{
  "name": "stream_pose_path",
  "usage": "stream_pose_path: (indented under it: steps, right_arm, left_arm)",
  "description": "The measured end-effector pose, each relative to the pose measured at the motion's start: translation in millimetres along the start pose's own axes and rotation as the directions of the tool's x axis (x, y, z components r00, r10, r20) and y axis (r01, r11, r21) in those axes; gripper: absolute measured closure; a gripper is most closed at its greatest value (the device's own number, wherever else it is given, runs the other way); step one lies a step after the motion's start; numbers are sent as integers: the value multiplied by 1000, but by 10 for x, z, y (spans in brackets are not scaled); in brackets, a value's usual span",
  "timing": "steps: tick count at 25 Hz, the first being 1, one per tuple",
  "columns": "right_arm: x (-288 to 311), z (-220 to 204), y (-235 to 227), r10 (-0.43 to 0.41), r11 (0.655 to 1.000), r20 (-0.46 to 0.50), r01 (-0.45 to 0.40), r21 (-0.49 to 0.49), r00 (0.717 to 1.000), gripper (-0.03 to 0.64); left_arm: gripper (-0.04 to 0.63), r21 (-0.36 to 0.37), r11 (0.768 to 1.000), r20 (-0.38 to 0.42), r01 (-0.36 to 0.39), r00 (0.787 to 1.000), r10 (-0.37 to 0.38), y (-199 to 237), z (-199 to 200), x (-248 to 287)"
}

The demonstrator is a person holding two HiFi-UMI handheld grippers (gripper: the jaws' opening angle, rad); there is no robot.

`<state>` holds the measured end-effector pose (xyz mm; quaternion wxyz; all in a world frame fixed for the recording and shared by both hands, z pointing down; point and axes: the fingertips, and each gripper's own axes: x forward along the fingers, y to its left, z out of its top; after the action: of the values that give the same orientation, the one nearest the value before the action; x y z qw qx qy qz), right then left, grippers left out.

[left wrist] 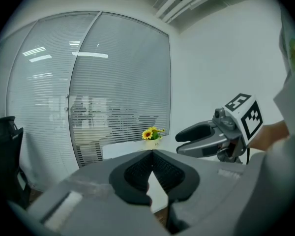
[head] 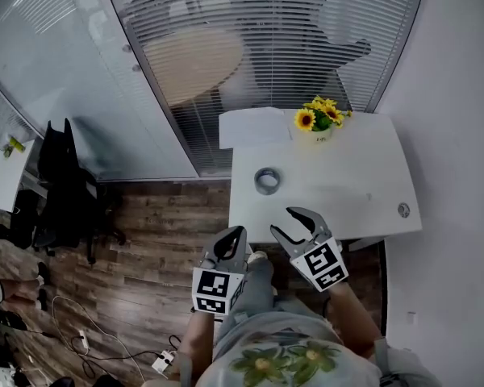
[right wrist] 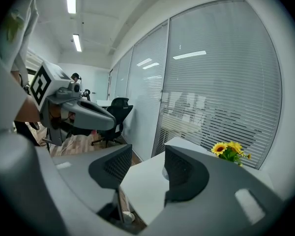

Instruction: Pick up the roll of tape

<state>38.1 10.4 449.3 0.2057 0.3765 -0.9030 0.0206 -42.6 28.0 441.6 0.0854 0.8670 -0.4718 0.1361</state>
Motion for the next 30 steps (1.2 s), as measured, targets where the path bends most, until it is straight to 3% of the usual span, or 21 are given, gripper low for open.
stream_pose_path:
  steps: [17,30]
  right_arm:
    - [722,-148,-391,46,998,-86,-48,-27,995,403]
    - [1275,-381,-582,109,992,-202,-118,-35,973,403]
  left_arm:
    - [592,-49,999,-35,-4,999,3,472,-17,553]
    - [591,-107,994,-70,-12,998,5,877,-98,959]
